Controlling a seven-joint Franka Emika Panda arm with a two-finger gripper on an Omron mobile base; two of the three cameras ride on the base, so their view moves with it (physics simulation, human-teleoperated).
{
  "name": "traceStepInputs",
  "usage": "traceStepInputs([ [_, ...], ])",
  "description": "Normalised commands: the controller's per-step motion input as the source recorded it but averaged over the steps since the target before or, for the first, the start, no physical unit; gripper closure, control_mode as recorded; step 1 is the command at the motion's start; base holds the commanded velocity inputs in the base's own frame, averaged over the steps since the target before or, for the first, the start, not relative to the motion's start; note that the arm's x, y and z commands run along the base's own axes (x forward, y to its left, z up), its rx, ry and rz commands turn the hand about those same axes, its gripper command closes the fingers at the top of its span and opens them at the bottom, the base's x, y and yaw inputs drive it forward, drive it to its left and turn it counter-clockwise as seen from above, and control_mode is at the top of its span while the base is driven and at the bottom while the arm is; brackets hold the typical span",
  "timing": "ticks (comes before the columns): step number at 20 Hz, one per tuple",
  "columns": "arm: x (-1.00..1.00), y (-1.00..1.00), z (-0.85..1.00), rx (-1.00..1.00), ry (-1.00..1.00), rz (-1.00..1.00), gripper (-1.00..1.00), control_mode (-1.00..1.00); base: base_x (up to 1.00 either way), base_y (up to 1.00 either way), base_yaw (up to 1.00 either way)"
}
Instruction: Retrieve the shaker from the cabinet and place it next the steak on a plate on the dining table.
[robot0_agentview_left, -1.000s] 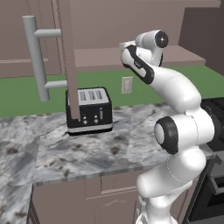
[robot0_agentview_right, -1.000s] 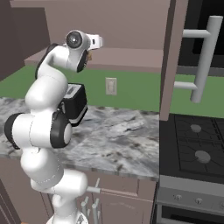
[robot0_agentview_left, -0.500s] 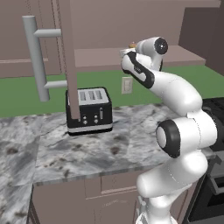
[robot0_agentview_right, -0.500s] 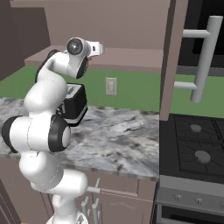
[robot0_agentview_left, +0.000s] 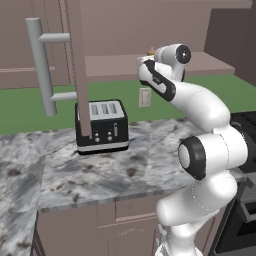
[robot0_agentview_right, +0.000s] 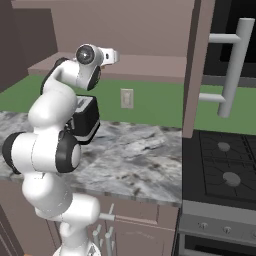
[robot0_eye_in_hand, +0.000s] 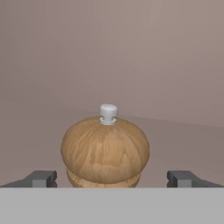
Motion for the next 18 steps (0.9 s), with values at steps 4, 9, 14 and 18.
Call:
traceStepInputs([
  [4,0.00,0.06,0.00,0.00,0.00,0.00,1.00,-1.00,0.00,0.00,0.00],
  [9,0.00,0.12,0.00,0.00,0.00,0.00,1.00,-1.00,0.00,0.00,0.00],
  [14,-0.16,0.12,0.00,-0.01,0.00,0.01,1.00,-1.00,0.00,0.00,0.00],
  [18,-1.00,-0.11,0.07,0.01,-0.15,0.01,1.00,-1.00,0.00,0.00,0.00],
])
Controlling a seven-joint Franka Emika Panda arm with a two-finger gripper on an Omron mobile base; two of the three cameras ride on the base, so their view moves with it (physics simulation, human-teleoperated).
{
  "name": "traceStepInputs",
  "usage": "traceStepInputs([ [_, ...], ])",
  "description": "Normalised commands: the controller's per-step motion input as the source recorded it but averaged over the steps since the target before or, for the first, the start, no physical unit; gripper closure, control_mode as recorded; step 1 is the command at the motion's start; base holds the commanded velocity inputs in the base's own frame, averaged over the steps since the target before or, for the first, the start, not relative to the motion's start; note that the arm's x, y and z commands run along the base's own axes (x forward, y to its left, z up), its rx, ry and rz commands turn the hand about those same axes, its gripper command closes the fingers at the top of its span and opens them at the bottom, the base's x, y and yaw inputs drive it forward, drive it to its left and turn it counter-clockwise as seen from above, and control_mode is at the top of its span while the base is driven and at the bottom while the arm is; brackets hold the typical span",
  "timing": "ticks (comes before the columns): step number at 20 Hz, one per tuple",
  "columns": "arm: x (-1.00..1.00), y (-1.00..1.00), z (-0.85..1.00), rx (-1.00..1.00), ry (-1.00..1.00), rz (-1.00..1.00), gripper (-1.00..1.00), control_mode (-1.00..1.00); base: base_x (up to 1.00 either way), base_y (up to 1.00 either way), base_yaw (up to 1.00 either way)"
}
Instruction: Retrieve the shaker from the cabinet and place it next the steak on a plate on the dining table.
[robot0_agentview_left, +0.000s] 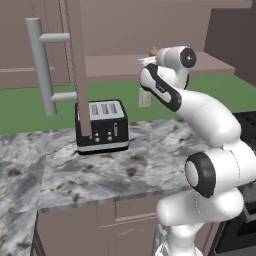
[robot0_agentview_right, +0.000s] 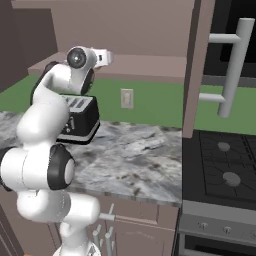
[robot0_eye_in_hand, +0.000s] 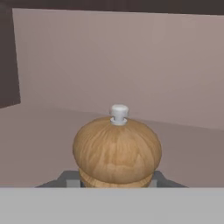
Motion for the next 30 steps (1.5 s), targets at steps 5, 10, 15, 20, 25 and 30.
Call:
traceStepInputs([
  [5,-1.00,-0.34,0.21,0.06,-0.24,0.00,1.00,-1.00,0.00,0.00,0.00],
  [10,-1.00,-0.38,0.25,0.08,-0.18,0.01,1.00,-1.00,0.00,0.00,0.00],
  [15,-1.00,-0.40,0.19,0.11,-0.12,0.01,1.00,-1.00,0.00,0.00,0.00],
  [20,-1.00,-0.26,0.04,0.08,0.03,0.01,1.00,-1.00,0.00,0.00,0.00],
  [25,-1.00,0.01,-0.35,0.01,0.34,0.06,1.00,-1.00,0.00,0.00,0.00],
  [30,-1.00,0.02,-0.65,-0.03,0.34,0.04,1.00,-1.00,0.00,0.00,0.00],
])
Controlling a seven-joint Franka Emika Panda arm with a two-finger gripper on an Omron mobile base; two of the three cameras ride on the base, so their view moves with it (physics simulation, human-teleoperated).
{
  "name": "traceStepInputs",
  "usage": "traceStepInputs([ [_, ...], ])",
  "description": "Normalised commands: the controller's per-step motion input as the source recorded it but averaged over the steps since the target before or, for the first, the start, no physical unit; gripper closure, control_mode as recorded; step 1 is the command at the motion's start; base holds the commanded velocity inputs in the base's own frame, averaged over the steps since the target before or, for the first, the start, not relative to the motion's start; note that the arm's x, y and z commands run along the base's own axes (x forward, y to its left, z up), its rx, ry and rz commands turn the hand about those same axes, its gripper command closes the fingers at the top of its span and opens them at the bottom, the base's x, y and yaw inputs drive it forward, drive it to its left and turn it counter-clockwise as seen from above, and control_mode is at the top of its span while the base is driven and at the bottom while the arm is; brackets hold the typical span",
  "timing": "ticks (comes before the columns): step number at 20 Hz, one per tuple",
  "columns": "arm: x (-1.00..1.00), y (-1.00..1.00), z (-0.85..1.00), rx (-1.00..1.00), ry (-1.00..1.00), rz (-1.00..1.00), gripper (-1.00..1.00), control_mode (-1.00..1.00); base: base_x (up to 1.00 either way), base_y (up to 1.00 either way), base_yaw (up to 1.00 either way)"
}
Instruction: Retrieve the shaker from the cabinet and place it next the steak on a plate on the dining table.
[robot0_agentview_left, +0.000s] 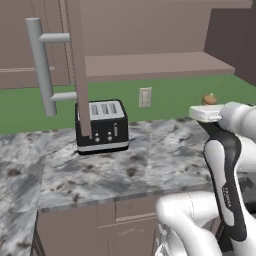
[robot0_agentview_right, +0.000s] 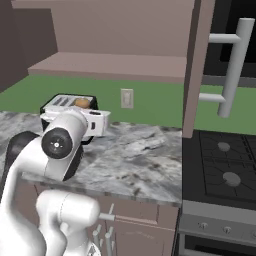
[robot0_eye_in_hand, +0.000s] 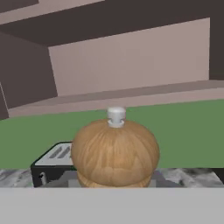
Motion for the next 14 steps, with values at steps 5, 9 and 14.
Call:
traceStepInputs([
  [5,-1.00,0.01,-0.15,-0.01,0.04,0.02,1.00,-1.00,0.00,0.00,0.00],
  [9,-0.25,0.00,-0.06,0.00,0.00,0.01,1.00,1.00,-0.75,-0.14,0.05],
  [14,0.00,0.00,0.00,0.00,0.00,0.00,1.00,1.00,-1.00,-0.42,0.07],
])
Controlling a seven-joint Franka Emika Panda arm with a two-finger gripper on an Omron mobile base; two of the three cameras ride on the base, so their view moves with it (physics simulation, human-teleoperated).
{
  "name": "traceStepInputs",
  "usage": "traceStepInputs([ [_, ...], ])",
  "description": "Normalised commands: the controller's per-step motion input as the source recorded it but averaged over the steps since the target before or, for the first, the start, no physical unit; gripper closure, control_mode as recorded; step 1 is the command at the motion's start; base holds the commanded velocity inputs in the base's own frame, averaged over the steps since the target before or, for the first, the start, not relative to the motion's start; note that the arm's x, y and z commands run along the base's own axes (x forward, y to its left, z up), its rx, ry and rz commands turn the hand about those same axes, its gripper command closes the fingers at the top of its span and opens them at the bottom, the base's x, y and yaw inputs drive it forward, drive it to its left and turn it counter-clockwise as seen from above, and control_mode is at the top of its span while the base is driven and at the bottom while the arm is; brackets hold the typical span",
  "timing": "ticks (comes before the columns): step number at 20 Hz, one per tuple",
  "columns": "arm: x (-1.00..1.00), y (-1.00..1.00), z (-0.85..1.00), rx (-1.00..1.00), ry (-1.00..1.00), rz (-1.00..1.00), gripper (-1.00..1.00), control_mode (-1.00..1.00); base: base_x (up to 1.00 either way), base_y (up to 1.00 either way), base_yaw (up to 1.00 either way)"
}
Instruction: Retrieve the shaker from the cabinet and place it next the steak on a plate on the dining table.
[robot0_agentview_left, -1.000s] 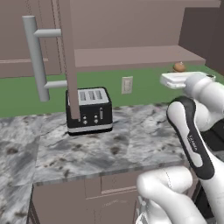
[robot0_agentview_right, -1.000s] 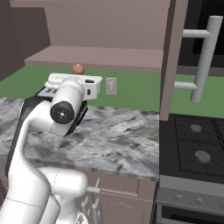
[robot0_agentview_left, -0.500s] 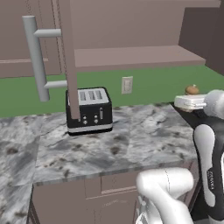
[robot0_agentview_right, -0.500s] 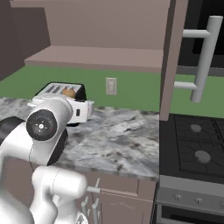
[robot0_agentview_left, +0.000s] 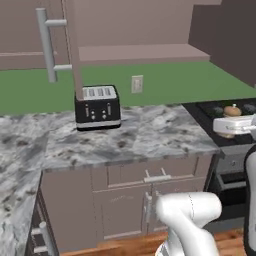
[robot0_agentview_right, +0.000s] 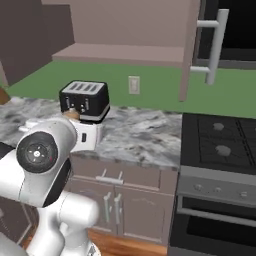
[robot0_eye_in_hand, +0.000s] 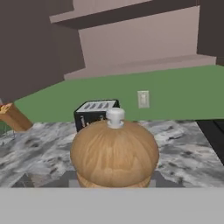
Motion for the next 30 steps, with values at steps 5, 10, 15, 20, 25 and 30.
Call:
traceStepInputs([
  [5,0.00,0.00,0.00,0.00,0.00,0.00,1.00,1.00,-0.81,-0.48,-0.49],
  [10,0.00,0.00,0.00,0.00,0.00,0.00,1.00,1.00,0.00,0.00,-1.00],
  [15,0.00,0.00,0.00,0.00,0.00,0.00,1.00,1.00,0.00,0.00,-1.00],
  [20,0.00,0.00,0.00,0.00,0.00,0.00,1.00,1.00,0.00,0.00,-1.00],
  [25,0.00,0.00,0.00,0.00,0.00,0.00,1.00,1.00,0.00,0.00,-1.00],
  [30,0.00,0.00,0.00,0.00,0.00,0.00,1.00,1.00,0.01,0.17,-0.95],
])
